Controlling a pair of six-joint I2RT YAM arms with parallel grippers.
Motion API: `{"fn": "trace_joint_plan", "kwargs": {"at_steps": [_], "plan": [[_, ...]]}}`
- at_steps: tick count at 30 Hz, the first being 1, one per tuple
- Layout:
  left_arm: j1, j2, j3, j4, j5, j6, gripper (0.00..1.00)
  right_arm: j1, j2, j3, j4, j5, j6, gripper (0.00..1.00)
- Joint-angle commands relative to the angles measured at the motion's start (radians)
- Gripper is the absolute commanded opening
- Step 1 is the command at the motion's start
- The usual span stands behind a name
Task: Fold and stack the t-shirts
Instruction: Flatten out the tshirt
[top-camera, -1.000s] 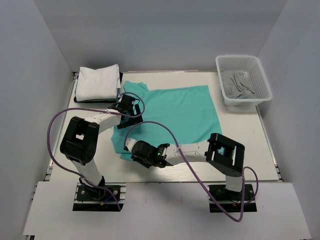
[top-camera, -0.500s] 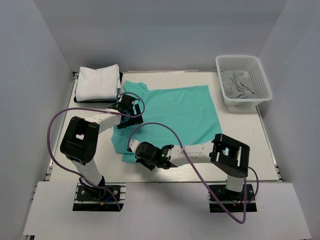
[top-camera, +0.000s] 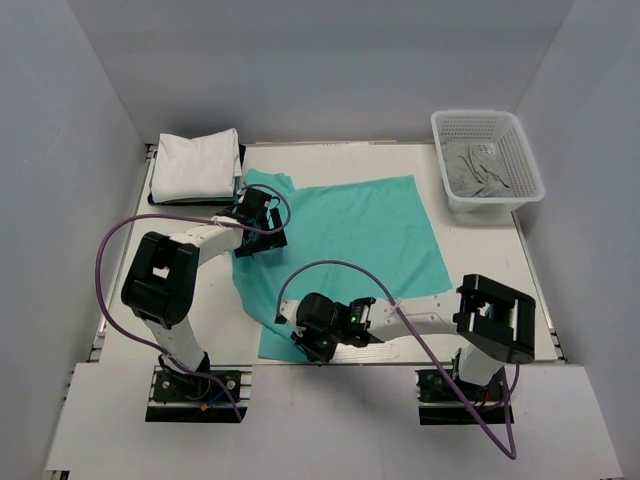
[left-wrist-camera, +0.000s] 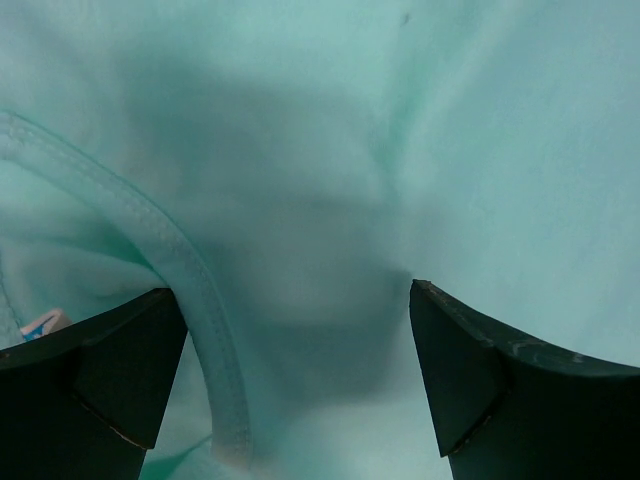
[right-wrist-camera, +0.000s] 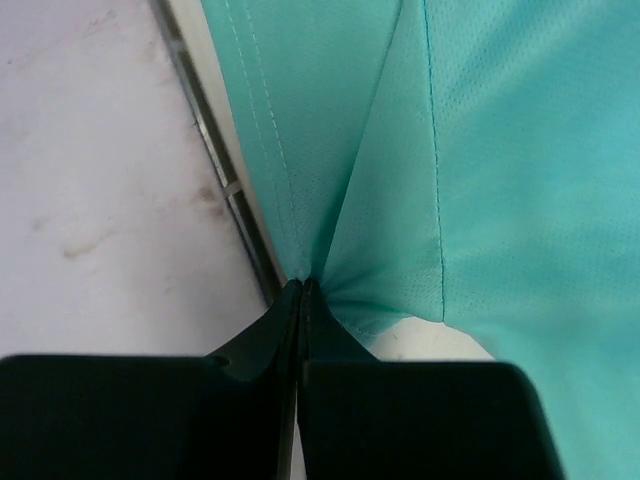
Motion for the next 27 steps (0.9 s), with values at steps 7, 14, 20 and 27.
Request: {"fn": "trace_joint_plan", "kwargs": {"at_steps": [7, 14, 20, 27], "plan": [[-0.003, 0.022, 0.003, 0.019, 0.137, 0.103, 1.00, 0.011, -0.116, -0.027, 0.052, -0.053, -0.003, 0.23], [-0.003, -0.057, 0.026, 0.005, 0.136, 0.164, 1.00, -0.049, -0.159, 0.046, 0.008, 0.201, 0.052, 0.78], [-0.003, -0.093, 0.017, 0.005, 0.125, 0.198, 1.00, -0.217, -0.166, 0.064, -0.041, 0.359, 0.132, 0.88], [-0.003, 0.040, 0.116, 0.014, 0.125, 0.219, 1.00, -0.512, -0.081, 0.116, -0.082, 0.488, 0.262, 0.90]]}}
